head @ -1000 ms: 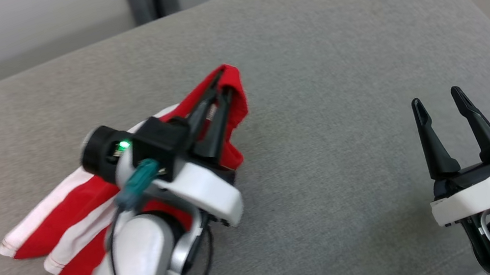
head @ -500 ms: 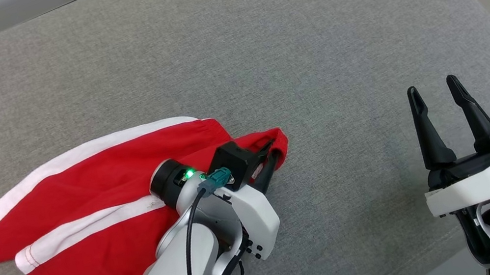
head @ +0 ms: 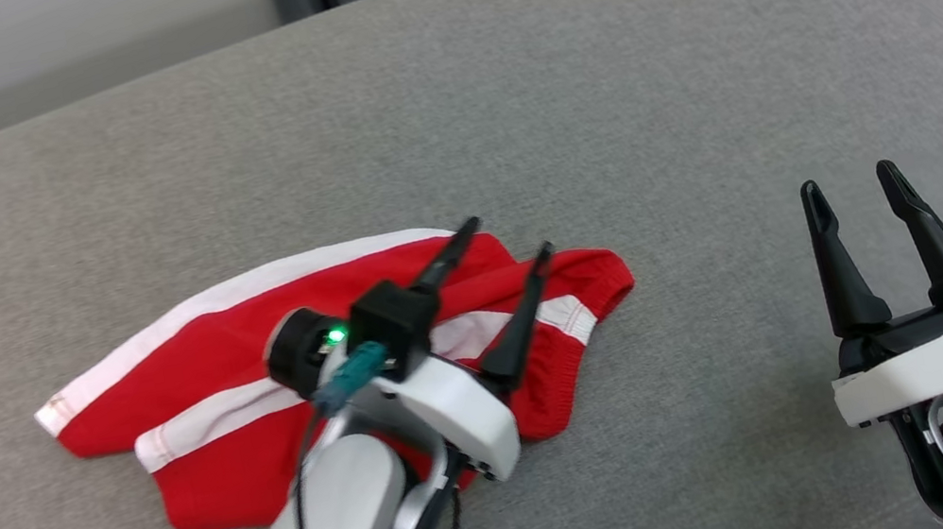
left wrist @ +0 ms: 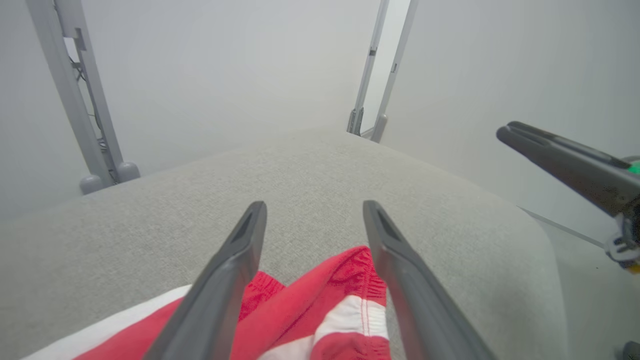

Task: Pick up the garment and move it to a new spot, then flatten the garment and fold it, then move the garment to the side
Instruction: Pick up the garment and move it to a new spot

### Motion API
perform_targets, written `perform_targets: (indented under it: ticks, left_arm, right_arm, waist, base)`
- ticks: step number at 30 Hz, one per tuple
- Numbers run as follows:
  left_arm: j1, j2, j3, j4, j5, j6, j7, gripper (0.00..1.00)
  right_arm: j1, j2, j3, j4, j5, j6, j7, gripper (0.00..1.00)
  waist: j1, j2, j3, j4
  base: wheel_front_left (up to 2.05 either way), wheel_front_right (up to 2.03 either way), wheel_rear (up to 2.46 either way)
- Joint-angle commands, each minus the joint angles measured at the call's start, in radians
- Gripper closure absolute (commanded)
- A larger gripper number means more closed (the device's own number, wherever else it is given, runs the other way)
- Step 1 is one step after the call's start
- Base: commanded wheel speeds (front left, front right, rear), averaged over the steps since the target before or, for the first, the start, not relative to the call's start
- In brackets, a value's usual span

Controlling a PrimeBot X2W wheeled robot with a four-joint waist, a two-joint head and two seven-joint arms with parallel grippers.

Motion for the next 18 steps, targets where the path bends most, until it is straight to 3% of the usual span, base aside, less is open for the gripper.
perform_targets:
  ticks: [1, 7, 9, 13, 18]
  left_arm:
    - [0.012, 0.018, 0.023, -0.012, -0.009, 0.017, -0.021, 0.0]
    - [0.073, 0.078, 0.166, -0.034, -0.061, 0.103, -0.115, 0.0]
    - [0.073, 0.078, 0.166, -0.034, -0.061, 0.103, -0.115, 0.0]
    - [0.132, 0.131, 0.271, -0.045, -0.093, 0.146, -0.149, 0.0]
    - [0.203, 0.188, 0.359, -0.061, -0.114, 0.159, -0.162, 0.0]
  right_arm:
    - [0.006, -0.011, -0.005, -0.002, -0.009, 0.001, -0.007, 0.0]
    - [0.025, -0.026, -0.008, 0.009, -0.017, 0.001, -0.007, 0.0]
    - [0.025, -0.026, -0.008, 0.009, -0.017, 0.001, -0.007, 0.0]
    - [0.042, -0.037, -0.011, 0.015, -0.018, 0.001, -0.007, 0.0]
    - [0.051, -0.042, -0.006, 0.02, -0.02, 0.001, 0.002, 0.0]
  waist:
    - [0.0, 0.0, -0.032, 0.038]
    - [0.0, 0.0, -0.077, 0.104]
    - [0.0, 0.0, -0.077, 0.104]
    - [0.0, 0.0, -0.102, 0.146]
    - [0.0, 0.0, -0.129, 0.175]
  base:
    - [0.0, 0.0, 0.0]
    - [0.0, 0.0, 0.0]
    - [0.0, 0.0, 0.0]
    - [0.0, 0.0, 0.0]
    - [0.0, 0.0, 0.0]
